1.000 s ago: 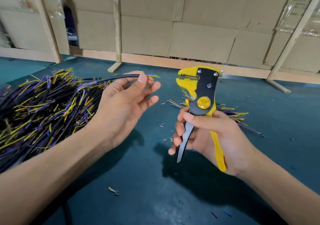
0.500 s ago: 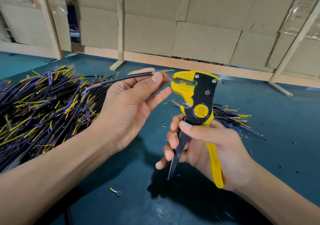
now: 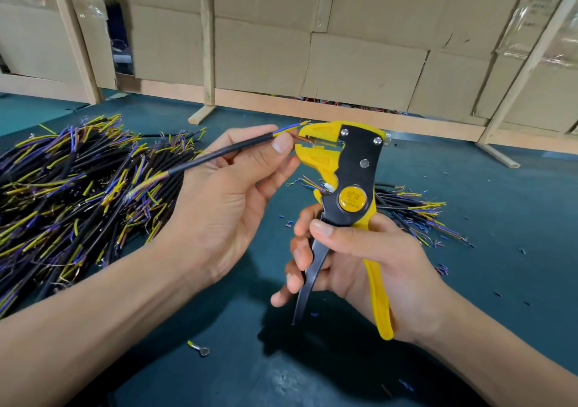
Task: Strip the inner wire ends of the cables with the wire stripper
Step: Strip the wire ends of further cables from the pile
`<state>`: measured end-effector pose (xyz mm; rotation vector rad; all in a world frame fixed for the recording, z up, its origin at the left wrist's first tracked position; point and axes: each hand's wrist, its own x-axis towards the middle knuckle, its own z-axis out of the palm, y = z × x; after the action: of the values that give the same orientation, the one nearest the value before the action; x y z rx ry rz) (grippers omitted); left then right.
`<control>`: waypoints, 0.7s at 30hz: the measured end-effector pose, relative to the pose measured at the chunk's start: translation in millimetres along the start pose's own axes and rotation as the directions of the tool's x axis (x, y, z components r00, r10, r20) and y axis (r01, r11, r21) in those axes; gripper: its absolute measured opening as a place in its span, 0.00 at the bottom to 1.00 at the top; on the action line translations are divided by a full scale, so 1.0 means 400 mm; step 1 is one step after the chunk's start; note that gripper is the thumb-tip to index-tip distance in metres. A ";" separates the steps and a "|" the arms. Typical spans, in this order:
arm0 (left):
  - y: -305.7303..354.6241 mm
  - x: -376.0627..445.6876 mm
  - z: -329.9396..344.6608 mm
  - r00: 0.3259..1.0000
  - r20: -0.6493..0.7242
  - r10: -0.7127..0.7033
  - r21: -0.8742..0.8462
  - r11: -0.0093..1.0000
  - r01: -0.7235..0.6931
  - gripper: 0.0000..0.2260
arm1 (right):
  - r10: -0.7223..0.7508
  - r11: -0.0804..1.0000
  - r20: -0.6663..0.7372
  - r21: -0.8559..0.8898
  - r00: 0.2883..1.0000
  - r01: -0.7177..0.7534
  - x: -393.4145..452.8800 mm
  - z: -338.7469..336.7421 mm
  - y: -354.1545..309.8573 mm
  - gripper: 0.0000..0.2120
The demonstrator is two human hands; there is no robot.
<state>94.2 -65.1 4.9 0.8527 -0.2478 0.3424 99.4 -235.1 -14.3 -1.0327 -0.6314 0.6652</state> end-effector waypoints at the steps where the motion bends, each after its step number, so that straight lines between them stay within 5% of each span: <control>1: -0.001 -0.001 0.000 1.000 -0.001 0.002 -0.005 1.000 -0.002 0.08 | -0.004 1.000 0.006 0.008 1.000 0.004 0.001 0.000 0.001 0.06; 21: 0.001 -0.016 0.022 0.999 0.026 -0.023 -0.053 0.998 0.025 0.06 | -0.085 0.996 0.022 -0.003 0.996 0.085 -0.005 0.017 -0.006 0.04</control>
<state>87.6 -73.1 8.6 0.8077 -0.2691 0.3013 93.6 -233.8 -9.9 -0.9972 -0.6925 0.6018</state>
